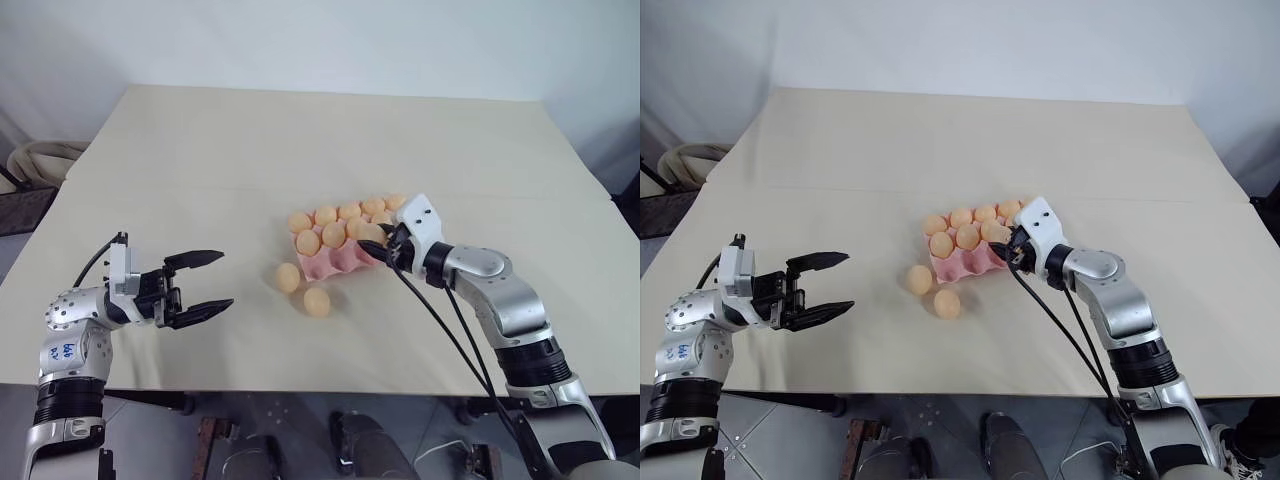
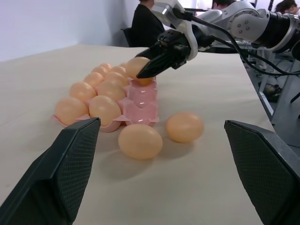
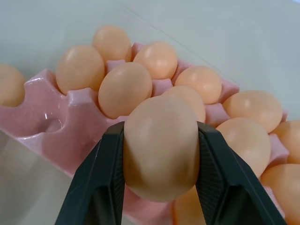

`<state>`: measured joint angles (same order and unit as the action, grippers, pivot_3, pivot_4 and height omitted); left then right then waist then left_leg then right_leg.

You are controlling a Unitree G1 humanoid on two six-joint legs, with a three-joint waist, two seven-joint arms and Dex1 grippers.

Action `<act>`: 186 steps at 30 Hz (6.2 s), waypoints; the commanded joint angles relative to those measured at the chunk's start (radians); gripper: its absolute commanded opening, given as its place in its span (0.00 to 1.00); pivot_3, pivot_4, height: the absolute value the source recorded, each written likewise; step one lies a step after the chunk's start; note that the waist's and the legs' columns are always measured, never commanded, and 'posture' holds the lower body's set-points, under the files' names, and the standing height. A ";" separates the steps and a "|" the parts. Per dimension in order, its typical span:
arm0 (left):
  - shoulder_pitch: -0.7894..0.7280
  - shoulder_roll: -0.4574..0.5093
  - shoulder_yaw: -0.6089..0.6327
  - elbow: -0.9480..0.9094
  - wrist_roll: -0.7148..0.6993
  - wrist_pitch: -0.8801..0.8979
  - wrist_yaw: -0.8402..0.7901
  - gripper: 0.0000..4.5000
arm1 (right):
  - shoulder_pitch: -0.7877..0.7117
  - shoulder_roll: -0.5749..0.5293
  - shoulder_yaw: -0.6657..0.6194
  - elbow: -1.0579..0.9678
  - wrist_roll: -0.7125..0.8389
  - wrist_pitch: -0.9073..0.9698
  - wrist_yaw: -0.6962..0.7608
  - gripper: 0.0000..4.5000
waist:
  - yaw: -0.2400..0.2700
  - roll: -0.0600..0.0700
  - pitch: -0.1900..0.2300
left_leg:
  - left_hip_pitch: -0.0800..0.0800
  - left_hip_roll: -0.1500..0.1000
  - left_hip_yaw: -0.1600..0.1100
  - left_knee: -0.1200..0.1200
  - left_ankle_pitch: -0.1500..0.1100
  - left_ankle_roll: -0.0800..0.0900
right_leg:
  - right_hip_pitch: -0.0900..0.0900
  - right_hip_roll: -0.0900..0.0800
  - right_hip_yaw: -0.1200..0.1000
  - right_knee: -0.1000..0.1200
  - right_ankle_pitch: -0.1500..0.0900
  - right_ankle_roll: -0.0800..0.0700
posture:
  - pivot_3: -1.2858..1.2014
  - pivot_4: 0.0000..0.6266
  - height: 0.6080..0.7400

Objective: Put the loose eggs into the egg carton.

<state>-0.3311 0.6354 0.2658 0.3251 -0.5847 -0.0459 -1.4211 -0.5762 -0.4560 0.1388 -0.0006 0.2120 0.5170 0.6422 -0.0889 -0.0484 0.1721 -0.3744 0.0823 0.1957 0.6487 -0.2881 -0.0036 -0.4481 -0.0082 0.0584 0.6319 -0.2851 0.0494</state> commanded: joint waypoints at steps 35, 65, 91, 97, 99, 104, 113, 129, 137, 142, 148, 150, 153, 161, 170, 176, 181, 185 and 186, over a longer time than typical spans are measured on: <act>0.214 -0.030 0.132 -0.352 0.112 0.133 0.652 1.00 | 0.409 -0.381 -0.488 -0.139 0.308 -0.207 0.517 0.99 | 0.005 0.000 0.000 | 0.003 0.000 -0.001 -0.001 -0.004 0.007 | 0.004 0.000 0.001 -0.003 0.001 0.001 | 0.52 0.24 1.00; 0.571 -0.330 -0.261 -0.928 0.223 0.252 0.921 1.00 | 0.531 -0.466 -0.577 -0.111 0.359 -0.186 0.588 0.99 | 0.005 0.001 0.001 | 0.009 -0.004 -0.007 0.000 -0.005 0.007 | 0.018 -0.002 0.001 -0.012 -0.006 -0.012 | 0.52 0.24 1.00; 0.174 -0.396 -0.465 -0.680 0.287 0.611 1.027 1.00 | 0.596 -0.441 -0.577 -0.196 0.359 -0.151 0.478 0.99 | 0.009 0.002 0.001 | 0.009 -0.004 -0.010 0.000 -0.003 0.008 | 0.020 -0.002 0.000 -0.012 -0.001 -0.004 | 0.52 0.24 1.00; 0.138 -0.399 -0.501 -0.647 0.298 0.620 1.007 1.00 | 0.620 -0.439 -0.589 -0.216 0.365 -0.148 0.461 0.99 | 0.011 0.002 0.001 | 0.009 -0.004 -0.011 0.000 -0.004 0.007 | 0.019 -0.002 -0.001 -0.012 -0.001 -0.003 | 0.52 0.24 1.00; 0.133 -0.402 -0.499 -0.640 0.298 0.627 1.008 1.00 | 0.629 -0.439 -0.594 -0.220 0.366 -0.148 0.456 0.99 | 0.011 0.002 0.001 | 0.009 -0.004 -0.011 0.000 -0.004 0.007 | 0.019 -0.002 -0.001 -0.012 -0.001 -0.003 | 0.52 0.24 1.00; 0.133 -0.393 -0.510 -0.647 0.296 0.671 1.000 1.00 | 0.643 -0.440 -0.599 -0.225 0.368 -0.152 0.450 0.99 | 0.011 0.002 0.001 | 0.009 -0.005 -0.012 0.000 -0.004 0.007 | 0.019 -0.002 -0.001 -0.012 -0.001 -0.003 | 0.52 0.24 1.00; 0.114 -0.403 -0.527 -0.622 0.323 0.656 1.000 0.73 | 0.634 -0.438 -0.591 -0.218 0.363 -0.154 0.444 1.00 | 0.012 0.002 0.001 | 0.008 -0.005 -0.012 0.000 -0.004 0.007 | 0.019 -0.002 -0.001 -0.012 -0.001 -0.003 | 0.52 0.24 1.00; -0.030 -0.452 -0.481 -0.642 0.307 0.583 0.981 0.41 | 0.626 -0.441 -0.602 -0.206 0.369 -0.164 0.444 1.00 | 0.018 0.002 0.001 | 0.007 -0.006 -0.013 0.000 -0.003 0.008 | 0.019 -0.002 -0.001 -0.012 -0.001 -0.003 | 0.52 0.24 1.00; -0.203 -0.486 -0.480 -0.495 0.366 0.610 1.035 0.41 | 0.627 -0.435 -0.609 -0.202 0.361 -0.171 0.441 1.00 | 0.034 0.003 0.001 | 0.007 -0.006 -0.014 0.000 -0.001 0.011 | 0.019 -0.002 -0.001 -0.012 0.002 0.002 | 0.52 0.24 1.00; -0.275 -0.514 -0.502 -0.358 0.399 0.560 1.018 0.41 | 0.647 -0.423 -0.610 -0.216 0.358 -0.175 0.428 1.00 | 0.037 0.003 0.001 | 0.006 -0.007 -0.015 0.000 -0.001 0.012 | 0.019 -0.002 -0.001 -0.012 0.002 0.002 | 0.52 0.24 1.00; -0.340 -0.526 -0.520 -0.202 0.436 0.462 0.964 0.41 | 0.680 -0.416 -0.625 -0.237 0.362 -0.177 0.412 1.00 | 0.037 0.003 0.001 | 0.005 -0.007 -0.016 -0.001 -0.002 0.011 | 0.018 -0.002 -0.003 -0.012 0.003 0.004 | 0.52 0.24 1.00; -0.356 -0.528 -0.517 -0.171 0.443 0.444 0.949 0.41 | 0.689 -0.412 -0.631 -0.246 0.365 -0.175 0.403 1.00 | 0.037 0.003 0.001 | 0.004 -0.007 -0.017 -0.001 -0.002 0.011 | 0.018 -0.002 -0.003 -0.012 0.003 0.004 | 0.52 0.24 1.00; -0.364 -0.529 -0.516 -0.157 0.448 0.436 0.930 0.61 | 0.703 -0.409 -0.638 -0.256 0.366 -0.172 0.395 1.00 | 0.037 0.003 0.001 | 0.005 -0.006 -0.017 -0.001 -0.002 0.010 | 0.017 -0.002 -0.004 -0.012 0.003 0.004 | 0.52 0.24 1.00; -0.353 -0.524 -0.501 -0.216 0.443 0.457 0.914 0.99 | 0.703 -0.413 -0.630 -0.256 0.369 -0.171 0.387 1.00 | 0.037 0.003 0.001 | 0.005 -0.006 -0.017 -0.001 -0.002 0.010 | 0.018 -0.002 -0.005 -0.012 0.003 0.004 | 0.52 0.24 1.00; -0.212 -0.363 -0.330 -0.521 0.336 0.471 0.842 0.99 | 0.674 -0.420 -0.617 -0.237 0.375 -0.174 0.412 1.00 | 0.032 0.006 0.001 | 0.006 -0.004 -0.017 -0.002 -0.002 0.008 | 0.018 0.000 -0.005 -0.009 0.002 0.003 | 0.52 0.24 1.00; -0.004 -0.203 -0.164 -0.654 0.216 0.454 0.732 0.99 | 0.642 -0.424 -0.593 -0.205 0.365 -0.183 0.435 1.00 | 0.035 0.007 0.002 | 0.007 -0.003 -0.018 0.000 -0.001 0.006 | 0.018 -0.001 -0.007 -0.006 0.002 0.002 | 0.52 0.24 1.00; 0.213 -0.146 -0.080 -0.721 0.151 0.353 0.630 0.99 | 0.615 -0.422 -0.568 -0.188 0.359 -0.187 0.454 1.00 | 0.033 0.007 0.002 | 0.007 -0.003 -0.017 0.000 -0.003 0.005 | 0.018 -0.003 -0.009 -0.008 0.001 0.000 | 0.52 0.24 1.00; 0.372 -0.135 -0.023 -0.755 0.129 0.278 0.600 0.99 | 0.602 -0.426 -0.561 -0.177 0.356 -0.188 0.465 1.00 | 0.034 0.007 0.002 | 0.006 -0.003 -0.018 -0.002 -0.004 0.004 | 0.018 -0.003 -0.009 -0.010 -0.001 -0.003 | 0.52 0.24 1.00; 0.396 -0.129 -0.013 -0.753 0.130 0.275 0.602 0.99 | 0.600 -0.427 -0.561 -0.174 0.355 -0.188 0.467 1.00 | 0.034 0.007 0.002 | 0.006 -0.003 -0.018 -0.002 -0.004 0.004 | 0.018 -0.003 -0.010 -0.010 -0.002 -0.005 | 0.52 0.24 1.00</act>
<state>0.0476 0.4910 0.2159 -0.3869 -0.4331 0.2590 -0.8119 0.0292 -0.8695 -0.3987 -0.1757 0.5654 0.3474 1.1009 -0.0545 -0.0413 0.1741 -0.3686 0.0793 0.1779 0.6471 -0.2924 0.0004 -0.4303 -0.0115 0.0487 0.6216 -0.2892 0.0414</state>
